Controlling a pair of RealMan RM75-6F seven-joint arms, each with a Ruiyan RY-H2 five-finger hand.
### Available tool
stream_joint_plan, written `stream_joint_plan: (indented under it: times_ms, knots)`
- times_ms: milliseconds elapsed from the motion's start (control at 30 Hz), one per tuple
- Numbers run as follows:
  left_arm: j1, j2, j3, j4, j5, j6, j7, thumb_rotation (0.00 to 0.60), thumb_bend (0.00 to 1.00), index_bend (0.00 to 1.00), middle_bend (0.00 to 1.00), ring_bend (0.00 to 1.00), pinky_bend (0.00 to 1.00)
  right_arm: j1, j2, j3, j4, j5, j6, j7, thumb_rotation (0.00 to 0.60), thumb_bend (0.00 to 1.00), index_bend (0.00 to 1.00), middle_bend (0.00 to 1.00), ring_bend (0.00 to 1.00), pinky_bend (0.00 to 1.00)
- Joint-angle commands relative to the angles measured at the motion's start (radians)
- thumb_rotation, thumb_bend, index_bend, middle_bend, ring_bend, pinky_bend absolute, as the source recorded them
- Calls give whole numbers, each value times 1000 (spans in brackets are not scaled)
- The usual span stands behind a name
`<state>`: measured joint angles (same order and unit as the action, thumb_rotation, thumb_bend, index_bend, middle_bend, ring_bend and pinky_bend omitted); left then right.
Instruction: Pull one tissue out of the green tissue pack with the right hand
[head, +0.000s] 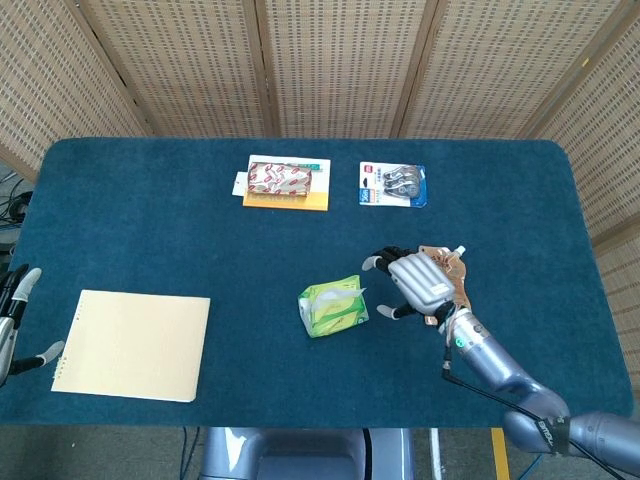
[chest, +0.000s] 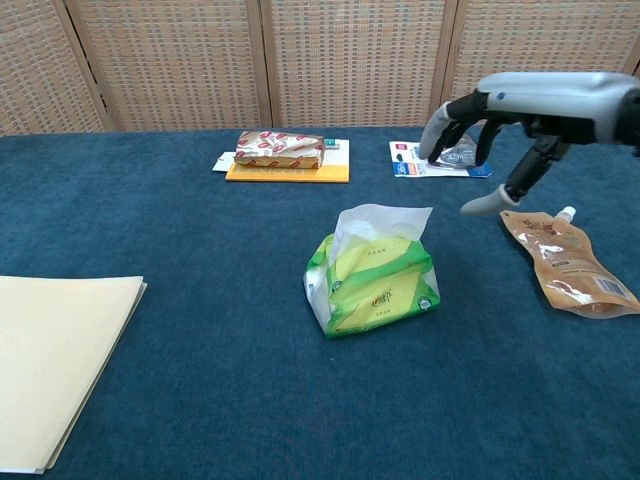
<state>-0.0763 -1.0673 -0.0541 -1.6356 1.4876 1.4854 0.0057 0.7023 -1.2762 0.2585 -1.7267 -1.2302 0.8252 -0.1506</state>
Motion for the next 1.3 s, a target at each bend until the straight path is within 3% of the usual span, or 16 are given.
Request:
stream_joint_plan:
  times_ms: [33, 300, 500, 733, 967, 1100, 1300]
  knots:
    - [-2, 3, -2, 2, -6, -4, -10, 600, 0, 0, 0, 0, 0, 61, -69, -1, 19, 98, -38, -95, 600, 260, 295, 295, 219, 326]
    - [-5, 12, -3, 3, -10, -10, -33, 600, 0, 0, 0, 0, 0, 116, -156, -24, 65, 223, -10, -202, 600, 312, 339, 339, 251, 327]
    - [-8, 17, -5, -3, -15, -15, -41, 600, 0, 0, 0, 0, 0, 141, -191, -23, 96, 264, 6, -221, 600, 372, 458, 447, 352, 387]
    - [-10, 21, -6, -12, -19, -18, -39, 600, 0, 0, 0, 0, 0, 153, -214, -22, 123, 284, 29, -226, 600, 526, 628, 611, 512, 490]
    - [-11, 23, -5, -16, -18, -18, -38, 600, 0, 0, 0, 0, 0, 141, -216, -21, 114, 229, 62, -174, 600, 569, 657, 636, 535, 523]
    - [-11, 25, -5, -20, -17, -15, -38, 600, 0, 0, 0, 0, 0, 125, -194, 1, 70, 189, 90, -115, 600, 604, 657, 636, 535, 524]
    - [-8, 28, -3, -20, -15, -11, -45, 600, 0, 0, 0, 0, 0, 86, -130, 99, -32, 146, 177, 25, 600, 618, 659, 636, 535, 526]
